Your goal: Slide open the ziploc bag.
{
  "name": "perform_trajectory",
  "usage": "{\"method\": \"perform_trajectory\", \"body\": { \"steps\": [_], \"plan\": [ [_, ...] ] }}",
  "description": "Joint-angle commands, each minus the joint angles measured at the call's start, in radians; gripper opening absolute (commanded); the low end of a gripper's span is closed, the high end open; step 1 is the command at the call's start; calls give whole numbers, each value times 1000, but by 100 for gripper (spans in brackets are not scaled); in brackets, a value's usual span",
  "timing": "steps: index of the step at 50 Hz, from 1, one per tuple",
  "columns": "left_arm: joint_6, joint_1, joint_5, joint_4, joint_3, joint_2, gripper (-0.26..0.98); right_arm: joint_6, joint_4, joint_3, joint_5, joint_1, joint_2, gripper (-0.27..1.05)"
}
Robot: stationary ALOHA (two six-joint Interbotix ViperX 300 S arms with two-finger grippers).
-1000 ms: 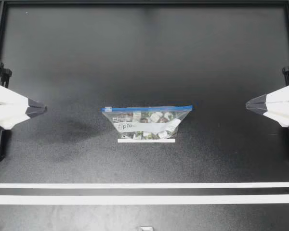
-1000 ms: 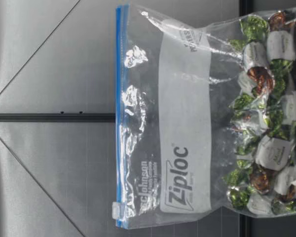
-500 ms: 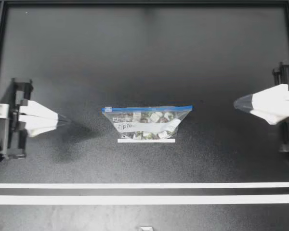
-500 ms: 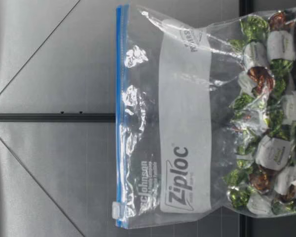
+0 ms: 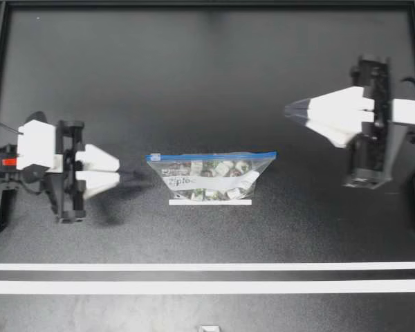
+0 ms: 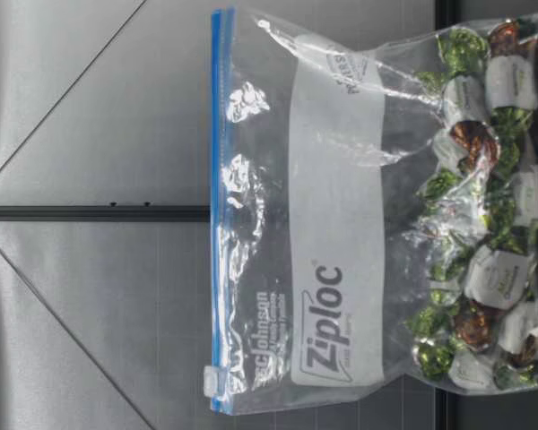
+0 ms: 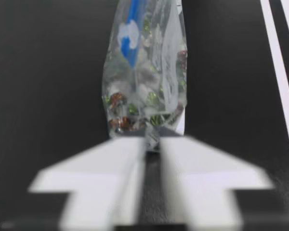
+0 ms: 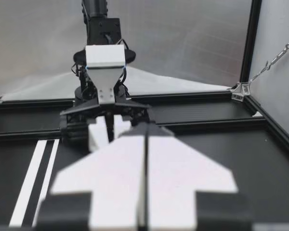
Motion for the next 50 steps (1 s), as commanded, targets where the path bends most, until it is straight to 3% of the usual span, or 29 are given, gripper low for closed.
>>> {"method": "perform_trajectory", "body": {
  "steps": [1, 4, 15, 29, 50],
  "plan": [
    [3, 5, -18, -6, -44, 32, 34, 0, -9, -61, -14, -12, 48, 0],
    [3, 8, -23, -6, -58, 55, 41, 0, -15, -84, -18, -12, 78, 8],
    [5, 8, -94, -6, -92, 101, 38, 0, -31, -156, -60, -12, 190, 37],
    [0, 8, -114, -8, -121, 114, 35, 2, -86, -281, -61, -12, 364, 43],
    [2, 9, -114, -8, -121, 104, -13, 3, -117, -405, 5, 14, 545, 44]
  ]
}}
